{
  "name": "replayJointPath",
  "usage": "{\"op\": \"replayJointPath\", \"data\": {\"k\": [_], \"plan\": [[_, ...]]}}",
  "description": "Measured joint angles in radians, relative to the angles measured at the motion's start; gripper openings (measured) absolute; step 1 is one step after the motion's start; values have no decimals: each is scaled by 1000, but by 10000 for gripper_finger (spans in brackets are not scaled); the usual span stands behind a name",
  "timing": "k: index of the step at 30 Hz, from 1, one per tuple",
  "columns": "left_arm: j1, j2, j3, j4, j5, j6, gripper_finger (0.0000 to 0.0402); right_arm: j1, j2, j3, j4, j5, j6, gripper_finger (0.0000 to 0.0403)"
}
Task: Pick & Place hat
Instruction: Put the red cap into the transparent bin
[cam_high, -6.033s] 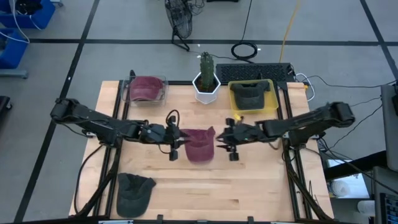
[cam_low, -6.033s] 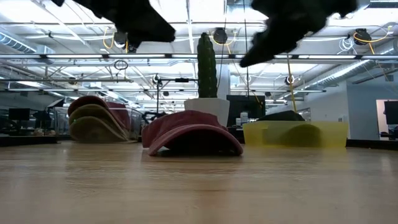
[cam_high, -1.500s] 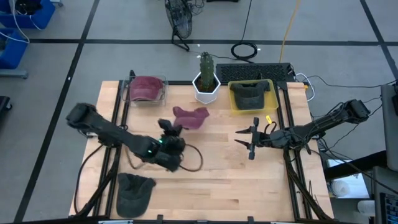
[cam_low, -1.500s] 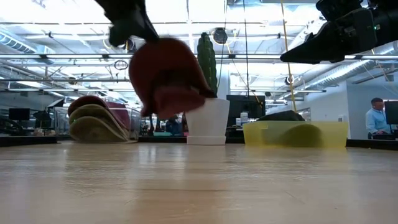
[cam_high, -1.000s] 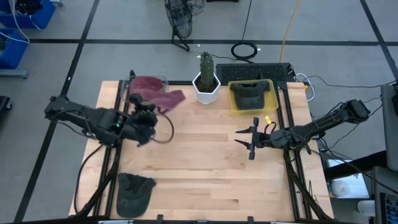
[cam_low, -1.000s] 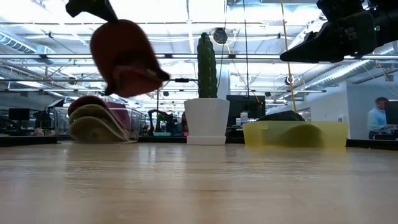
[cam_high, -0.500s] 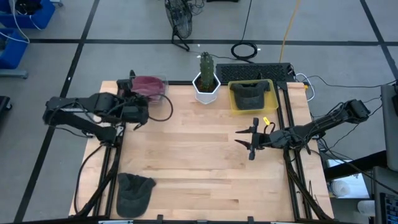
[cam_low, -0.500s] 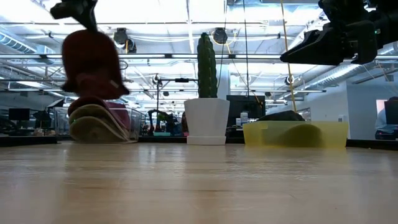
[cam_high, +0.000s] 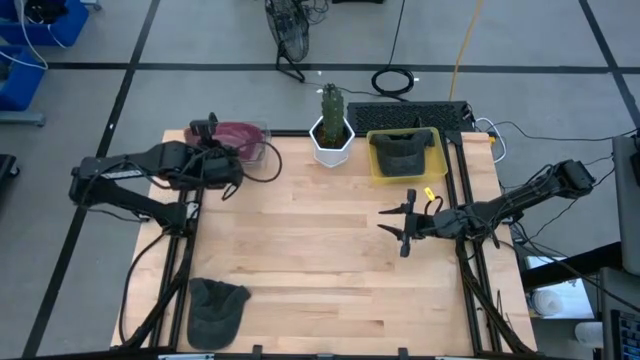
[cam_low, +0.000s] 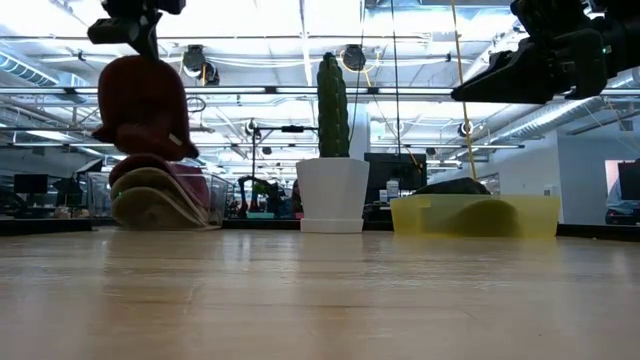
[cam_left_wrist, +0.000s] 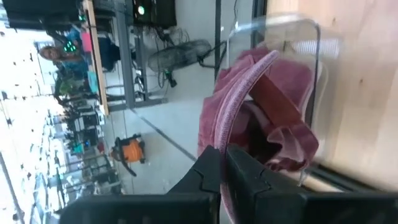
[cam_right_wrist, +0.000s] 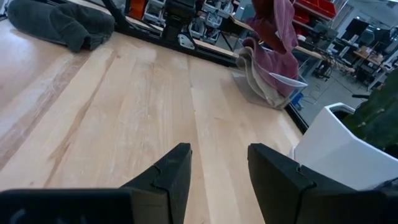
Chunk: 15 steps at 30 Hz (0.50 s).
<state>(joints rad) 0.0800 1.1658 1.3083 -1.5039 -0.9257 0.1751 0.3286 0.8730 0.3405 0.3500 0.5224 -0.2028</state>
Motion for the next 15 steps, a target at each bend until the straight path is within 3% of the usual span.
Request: {"op": "replayJointPath", "data": {"k": [8, 15], "plan": [[82, 2, -96, 110, 2, 67, 16, 0, 0, 0, -60, -5, 84, 144], [138, 1, -250, 352, -56, 218, 9, 1, 1, 0, -71, -55, 136, 144]]}}
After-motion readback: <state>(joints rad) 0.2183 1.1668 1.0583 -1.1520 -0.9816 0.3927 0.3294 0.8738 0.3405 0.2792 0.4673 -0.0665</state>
